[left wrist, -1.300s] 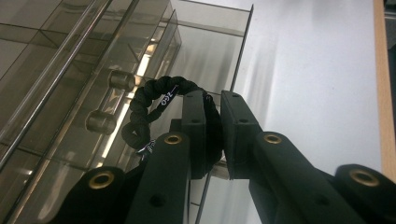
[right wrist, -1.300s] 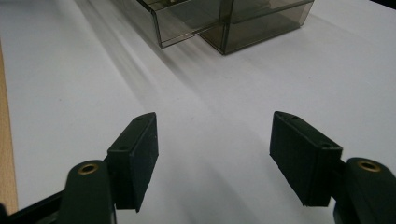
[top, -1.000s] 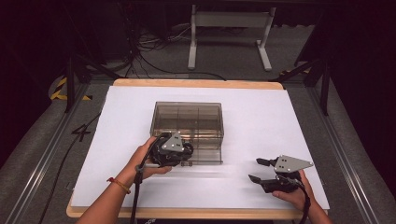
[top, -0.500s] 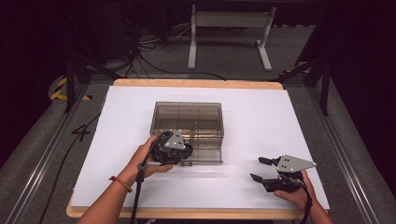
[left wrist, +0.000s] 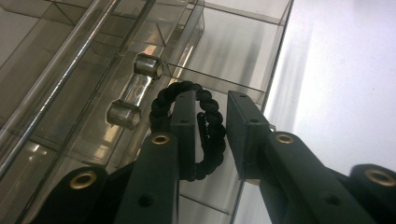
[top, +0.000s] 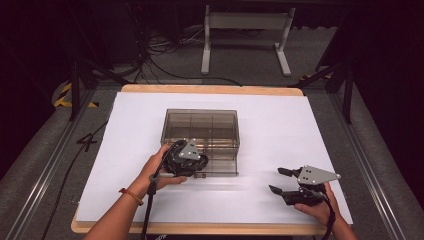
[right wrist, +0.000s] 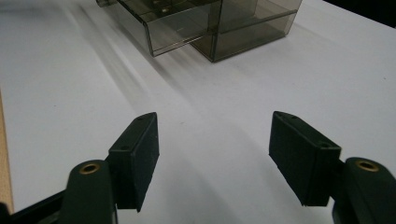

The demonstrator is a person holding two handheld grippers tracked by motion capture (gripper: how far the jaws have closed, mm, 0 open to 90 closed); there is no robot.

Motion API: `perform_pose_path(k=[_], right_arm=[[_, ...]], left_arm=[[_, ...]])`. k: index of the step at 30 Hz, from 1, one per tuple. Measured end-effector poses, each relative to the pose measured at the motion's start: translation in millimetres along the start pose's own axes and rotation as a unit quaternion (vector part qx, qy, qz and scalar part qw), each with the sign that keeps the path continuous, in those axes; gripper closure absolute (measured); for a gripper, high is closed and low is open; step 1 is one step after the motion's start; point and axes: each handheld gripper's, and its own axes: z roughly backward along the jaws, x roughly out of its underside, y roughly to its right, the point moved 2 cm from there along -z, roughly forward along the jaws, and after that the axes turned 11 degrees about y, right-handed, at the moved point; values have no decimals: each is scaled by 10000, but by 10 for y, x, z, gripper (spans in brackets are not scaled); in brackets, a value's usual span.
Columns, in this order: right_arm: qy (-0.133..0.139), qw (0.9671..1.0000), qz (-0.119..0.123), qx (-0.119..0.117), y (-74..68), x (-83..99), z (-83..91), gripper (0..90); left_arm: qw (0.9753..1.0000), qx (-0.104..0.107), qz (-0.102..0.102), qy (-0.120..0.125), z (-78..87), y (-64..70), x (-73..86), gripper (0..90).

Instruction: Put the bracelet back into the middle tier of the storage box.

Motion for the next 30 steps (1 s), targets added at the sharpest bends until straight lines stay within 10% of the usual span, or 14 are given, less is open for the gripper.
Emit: perform_pose_path(k=[30], right_arm=[[-50,9999,5,-93,-28,-23,-27,434]], left_arm=[[9992,-111,-140,350,470,73,144,642]])
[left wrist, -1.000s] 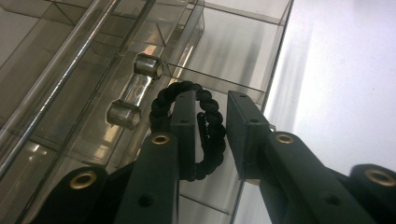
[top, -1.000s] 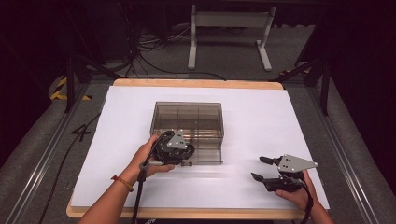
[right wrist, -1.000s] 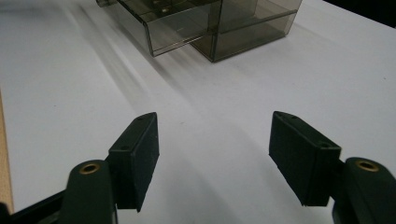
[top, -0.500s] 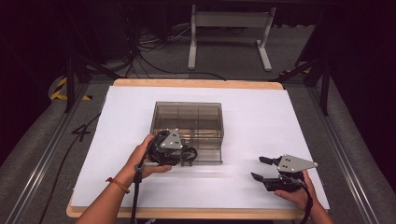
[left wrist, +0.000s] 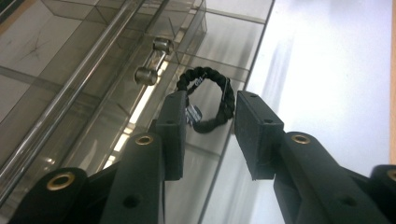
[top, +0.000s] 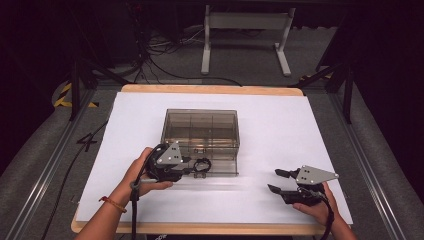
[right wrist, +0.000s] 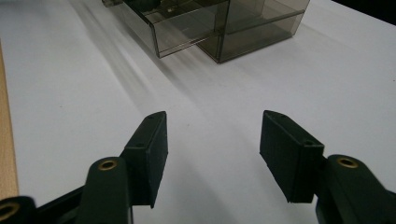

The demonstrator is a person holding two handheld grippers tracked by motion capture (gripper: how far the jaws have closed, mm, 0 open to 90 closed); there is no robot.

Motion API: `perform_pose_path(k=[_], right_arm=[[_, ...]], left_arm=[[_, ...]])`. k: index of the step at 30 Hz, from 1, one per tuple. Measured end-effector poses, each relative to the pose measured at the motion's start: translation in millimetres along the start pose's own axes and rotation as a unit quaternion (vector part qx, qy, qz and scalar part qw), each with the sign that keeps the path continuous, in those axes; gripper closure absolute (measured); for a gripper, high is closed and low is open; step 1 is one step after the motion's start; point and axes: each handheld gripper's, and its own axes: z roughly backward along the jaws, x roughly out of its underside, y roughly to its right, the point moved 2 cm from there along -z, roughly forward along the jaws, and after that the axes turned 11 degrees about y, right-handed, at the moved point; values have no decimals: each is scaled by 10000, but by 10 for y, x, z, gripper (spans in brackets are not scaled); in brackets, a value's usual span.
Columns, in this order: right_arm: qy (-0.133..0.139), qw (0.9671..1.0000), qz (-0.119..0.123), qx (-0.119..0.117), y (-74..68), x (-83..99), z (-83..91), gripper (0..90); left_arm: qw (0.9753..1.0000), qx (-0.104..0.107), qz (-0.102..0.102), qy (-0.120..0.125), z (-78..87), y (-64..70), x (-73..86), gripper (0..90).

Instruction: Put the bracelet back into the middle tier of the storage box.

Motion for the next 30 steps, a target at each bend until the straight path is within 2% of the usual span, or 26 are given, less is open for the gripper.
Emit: perform_pose_path(k=[7,10,12,18,24,25,27,30], right_arm=[[8,10000,45,-23,-14,-14,-9,479],[-2,10000,65,-58,-22,-25,-11,505],[-2,10000,69,-64,-23,-27,-13,508],[-52,9999,96,-101,-32,-53,-31,515],[-95,9998,143,-135,-45,-86,-49,527],[-158,9995,172,-199,-63,-111,-60,578],[-193,9994,183,-215,-70,-121,-69,601],[-398,9981,338,-338,-128,-176,-124,659]], left_arm=[[9999,-161,-39,13,159,8,82,613],[9997,-228,-82,-58,223,30,132,606],[9997,-217,-66,-32,244,38,143,603],[9988,-463,51,115,404,61,240,555],[9980,-620,108,84,525,67,339,542],[9975,-686,124,62,556,69,371,521],[9975,-690,113,20,577,68,396,521],[9972,-732,130,-100,603,66,460,518]])
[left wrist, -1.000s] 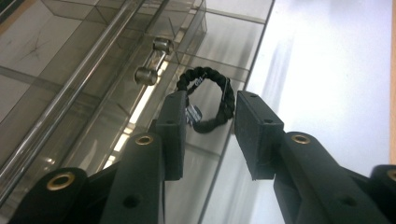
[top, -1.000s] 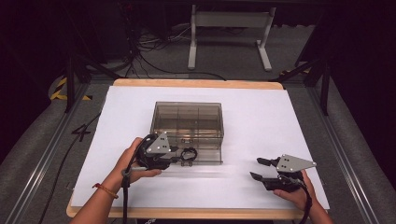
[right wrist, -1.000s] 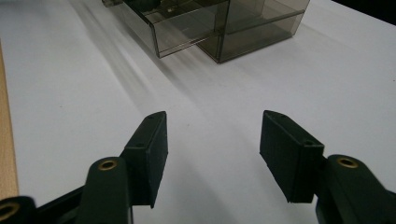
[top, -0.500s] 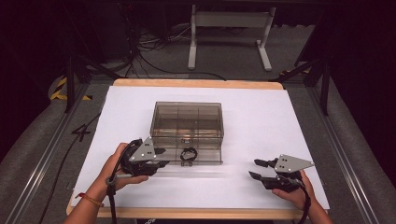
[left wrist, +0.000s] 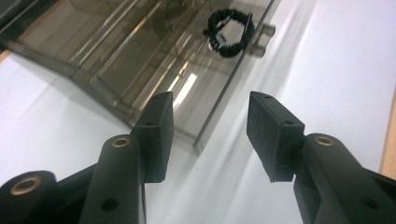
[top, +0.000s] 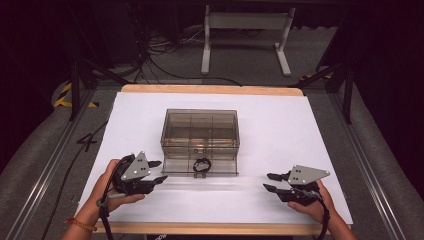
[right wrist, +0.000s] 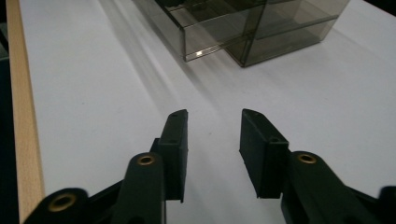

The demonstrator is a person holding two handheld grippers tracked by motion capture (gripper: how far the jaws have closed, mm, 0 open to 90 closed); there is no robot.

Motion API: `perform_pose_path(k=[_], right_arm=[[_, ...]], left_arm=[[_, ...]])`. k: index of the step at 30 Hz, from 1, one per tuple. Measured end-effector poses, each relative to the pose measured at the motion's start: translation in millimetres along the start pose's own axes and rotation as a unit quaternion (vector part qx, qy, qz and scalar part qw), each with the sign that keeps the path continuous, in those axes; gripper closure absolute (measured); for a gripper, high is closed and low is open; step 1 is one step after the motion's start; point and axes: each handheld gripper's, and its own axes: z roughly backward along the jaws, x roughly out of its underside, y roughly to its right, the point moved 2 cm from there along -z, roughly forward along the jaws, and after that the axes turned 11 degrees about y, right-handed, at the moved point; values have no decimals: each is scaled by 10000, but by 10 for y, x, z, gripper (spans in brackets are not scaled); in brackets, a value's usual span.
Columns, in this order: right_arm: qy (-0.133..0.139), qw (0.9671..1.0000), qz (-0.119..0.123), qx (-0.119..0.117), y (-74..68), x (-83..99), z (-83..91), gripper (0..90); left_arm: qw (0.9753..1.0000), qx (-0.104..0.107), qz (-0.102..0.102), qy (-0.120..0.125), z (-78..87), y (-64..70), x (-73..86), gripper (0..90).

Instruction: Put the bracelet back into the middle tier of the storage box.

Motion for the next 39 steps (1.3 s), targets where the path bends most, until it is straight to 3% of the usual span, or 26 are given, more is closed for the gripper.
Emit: perform_pose_path(k=[10,11,15,19,22,25,30,39], right_arm=[[-439,9982,363,-185,-63,-195,-268,680],[-417,9978,394,-325,-73,-244,-304,666],[-352,9974,472,-408,-121,-320,-379,655],[-267,9976,418,-484,-130,-334,-434,655],[-61,9981,296,-535,-115,-341,-496,659],[113,9983,253,-519,-109,-349,-561,676],[255,9982,215,-500,-105,-351,-607,712],[291,9984,152,-468,-104,-274,-631,714]], left_arm=[[9997,-89,98,-182,-8,-31,140,486],[9997,-69,109,-188,-13,-36,165,486],[9998,-49,139,-136,-33,-35,214,484],[9998,20,173,91,-55,-22,276,497],[9991,-6,317,293,-84,-24,354,511],[9975,-39,523,471,-120,-42,447,536],[9959,6,668,617,-168,-41,492,583],[9946,-7,694,771,-213,-10,486,579]])
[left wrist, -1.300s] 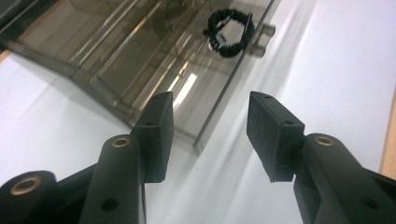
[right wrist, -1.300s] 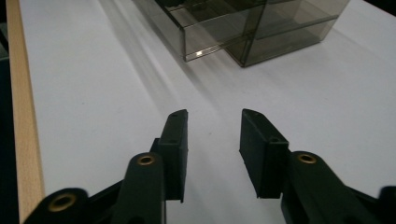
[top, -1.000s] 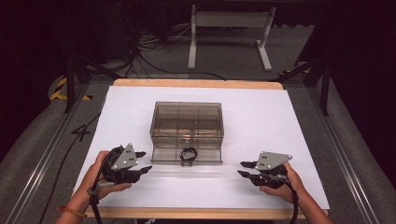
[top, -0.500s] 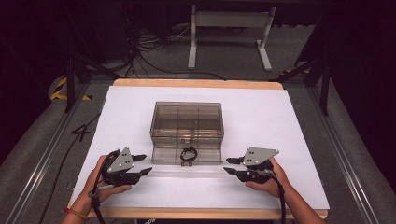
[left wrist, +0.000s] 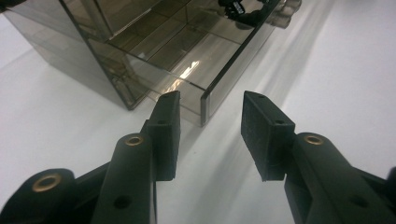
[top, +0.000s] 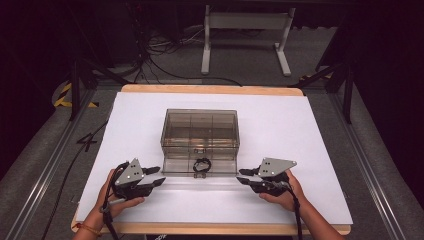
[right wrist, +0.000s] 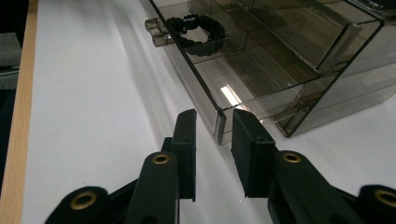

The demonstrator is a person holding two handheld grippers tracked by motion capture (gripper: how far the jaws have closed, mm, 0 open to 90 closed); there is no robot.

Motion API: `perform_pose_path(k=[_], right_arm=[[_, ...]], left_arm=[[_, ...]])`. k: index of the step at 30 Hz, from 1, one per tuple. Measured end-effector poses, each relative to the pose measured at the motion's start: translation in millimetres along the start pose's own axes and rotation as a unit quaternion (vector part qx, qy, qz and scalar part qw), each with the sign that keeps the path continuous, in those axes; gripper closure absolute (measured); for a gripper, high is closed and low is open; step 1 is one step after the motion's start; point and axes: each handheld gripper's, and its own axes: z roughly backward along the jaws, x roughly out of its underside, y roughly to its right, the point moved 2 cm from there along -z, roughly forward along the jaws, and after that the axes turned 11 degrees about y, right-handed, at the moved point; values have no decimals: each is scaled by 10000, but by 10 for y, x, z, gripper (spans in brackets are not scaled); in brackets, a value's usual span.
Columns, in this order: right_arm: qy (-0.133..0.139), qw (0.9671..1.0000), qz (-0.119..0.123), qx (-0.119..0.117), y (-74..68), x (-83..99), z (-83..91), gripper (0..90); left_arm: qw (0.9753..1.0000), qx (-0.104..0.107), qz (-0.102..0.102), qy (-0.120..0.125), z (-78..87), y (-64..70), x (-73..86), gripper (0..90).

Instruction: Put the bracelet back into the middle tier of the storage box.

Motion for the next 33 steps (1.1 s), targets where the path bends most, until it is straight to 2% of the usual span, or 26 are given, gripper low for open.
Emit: perform_pose_path(k=[6,9,11,13,15,17,19,21,23,24,28,29,30,31,33], right_arm=[[80,9999,59,34,-5,-25,26,714],[110,9999,108,-33,-3,-94,50,718],[173,9997,158,10,6,-153,70,719],[237,9995,185,51,10,-206,92,731],[288,9993,204,125,20,-261,102,730],[355,9988,264,190,34,-333,106,711],[479,9982,263,245,58,-414,106,665],[619,9972,238,335,97,-506,106,632],[731,9965,190,350,142,-585,94,611],[776,9960,180,395,187,-639,71,585],[786,9957,-9,490,381,-774,-25,546],[764,9961,-42,447,429,-796,-55,538],[732,9962,-31,475,474,-815,-85,529],[692,9961,6,548,517,-831,-117,512],[670,9958,-90,624,589,-857,-169,475]], left_arm=[[10000,-47,-13,38,0,18,-11,578],[9999,-112,-87,35,19,23,-22,575],[9998,-170,-121,70,45,34,-33,587],[9996,-220,-161,122,103,69,-59,603],[9990,-356,-198,172,176,94,-90,631],[9988,-359,-193,285,264,135,-118,664],[9988,-347,-185,295,284,183,-111,675],[9990,-278,-241,272,258,239,-90,702],[9993,-182,-191,257,186,272,-78,719],[9993,-215,-202,238,141,285,-76,738],[9995,-234,-159,161,-38,303,-84,788],[9996,-215,-116,136,-79,310,-84,790],[9994,-279,-131,127,-112,310,-87,791],[9994,-295,-43,148,-143,319,-84,798],[9989,-424,-63,178,-188,336,-82,805]])
